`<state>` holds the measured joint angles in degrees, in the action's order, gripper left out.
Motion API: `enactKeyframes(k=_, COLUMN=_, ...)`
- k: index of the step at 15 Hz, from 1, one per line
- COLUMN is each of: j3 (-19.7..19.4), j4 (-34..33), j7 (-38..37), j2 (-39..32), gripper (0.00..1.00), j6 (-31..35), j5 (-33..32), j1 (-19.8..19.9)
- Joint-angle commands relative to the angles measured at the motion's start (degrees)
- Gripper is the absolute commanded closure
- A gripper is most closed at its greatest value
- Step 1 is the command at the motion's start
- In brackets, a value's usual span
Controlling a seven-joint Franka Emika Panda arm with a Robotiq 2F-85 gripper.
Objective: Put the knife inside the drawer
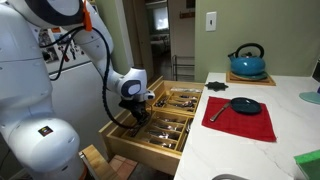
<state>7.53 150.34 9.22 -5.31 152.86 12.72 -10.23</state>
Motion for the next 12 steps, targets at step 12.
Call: enactKeyframes(k=12, j3=1.6, j4=-2.9, j7=-2.5, j2=-7.9, gripper=0.97, j6=7.2, j5=-3.3, j1=1.3)
